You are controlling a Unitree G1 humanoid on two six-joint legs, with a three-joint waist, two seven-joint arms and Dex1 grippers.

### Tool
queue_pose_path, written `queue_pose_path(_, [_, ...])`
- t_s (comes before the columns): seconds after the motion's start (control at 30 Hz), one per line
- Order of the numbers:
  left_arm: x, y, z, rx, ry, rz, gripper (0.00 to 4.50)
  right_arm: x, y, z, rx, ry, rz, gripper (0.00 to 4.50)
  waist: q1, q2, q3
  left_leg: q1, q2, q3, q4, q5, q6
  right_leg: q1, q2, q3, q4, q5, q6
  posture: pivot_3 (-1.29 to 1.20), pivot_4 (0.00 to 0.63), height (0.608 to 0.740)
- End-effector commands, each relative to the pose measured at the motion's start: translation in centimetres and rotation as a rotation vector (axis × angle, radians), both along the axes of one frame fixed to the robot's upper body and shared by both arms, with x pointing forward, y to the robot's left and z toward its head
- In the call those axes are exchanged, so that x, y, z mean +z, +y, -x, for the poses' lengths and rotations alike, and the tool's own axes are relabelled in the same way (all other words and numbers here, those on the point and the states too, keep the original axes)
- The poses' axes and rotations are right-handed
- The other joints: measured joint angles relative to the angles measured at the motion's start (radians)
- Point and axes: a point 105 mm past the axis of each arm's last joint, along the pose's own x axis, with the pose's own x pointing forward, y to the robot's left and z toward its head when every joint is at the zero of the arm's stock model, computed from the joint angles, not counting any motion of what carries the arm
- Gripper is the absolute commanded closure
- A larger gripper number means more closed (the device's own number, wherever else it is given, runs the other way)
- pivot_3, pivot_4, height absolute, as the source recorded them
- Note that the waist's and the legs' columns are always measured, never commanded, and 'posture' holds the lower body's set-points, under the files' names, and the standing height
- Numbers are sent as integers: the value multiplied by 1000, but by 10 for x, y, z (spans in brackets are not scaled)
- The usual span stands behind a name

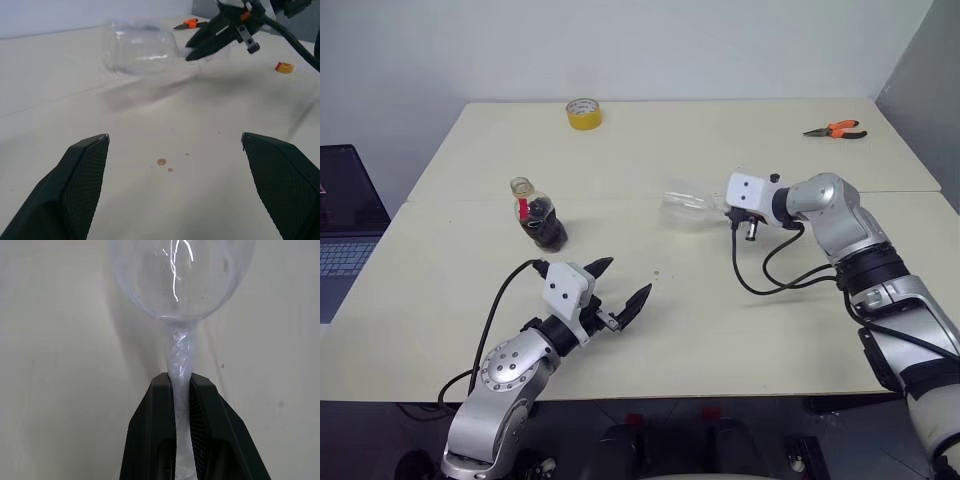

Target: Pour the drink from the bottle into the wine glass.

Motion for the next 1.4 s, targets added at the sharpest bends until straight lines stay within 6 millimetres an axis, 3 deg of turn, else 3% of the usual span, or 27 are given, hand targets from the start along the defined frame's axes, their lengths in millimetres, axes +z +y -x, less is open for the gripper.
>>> queue_pose_path(0.03, [12,0,4,0,-48,9,0,17,16,4,10,-47,-163,4376,0,0,0,0,0,0,0,0,0,0,0,0,0,0,0,0,150,740])
queue_pose_path(0.27, [11,3,1,6,-46,0,0,21,61,16,-36,-37,-587,4376,-2,1,0,0,0,0,0,0,0,-1,0,0,1,0,0,0,150,740])
queue_pose_path(0.37, [10,1,-1,1,-44,-1,0,9,82,22,-83,-5,-721,4377,-2,1,1,0,0,-1,0,0,0,-1,1,0,1,0,0,0,150,740])
queue_pose_path(0.77, [8,-1,-4,-11,-37,-12,0,-17,116,23,-159,60,-791,4377,-5,2,1,1,0,-1,0,0,0,-1,1,0,2,0,0,0,150,740])
queue_pose_path(1.03, [5,0,-4,-20,-30,-27,0,-50,116,29,-180,136,-729,4377,-12,2,1,1,1,-1,0,0,0,-1,2,0,2,0,0,0,150,740])
queue_pose_path(1.13, [5,0,-5,-26,-30,-35,0,-63,104,30,-201,150,-693,4377,-12,2,0,3,1,-1,0,0,0,0,2,0,2,0,0,0,150,740])
queue_pose_path(1.3, [5,2,-6,-26,-32,-40,0,-65,85,29,-245,121,-703,4377,-7,2,-1,5,0,-2,0,0,0,0,2,0,1,0,0,0,150,740])
queue_pose_path(1.4, [4,4,-10,-24,-32,-52,0,-82,67,36,-276,136,-659,4377,2,2,-2,5,0,-2,0,0,0,0,2,0,1,0,0,0,150,740])
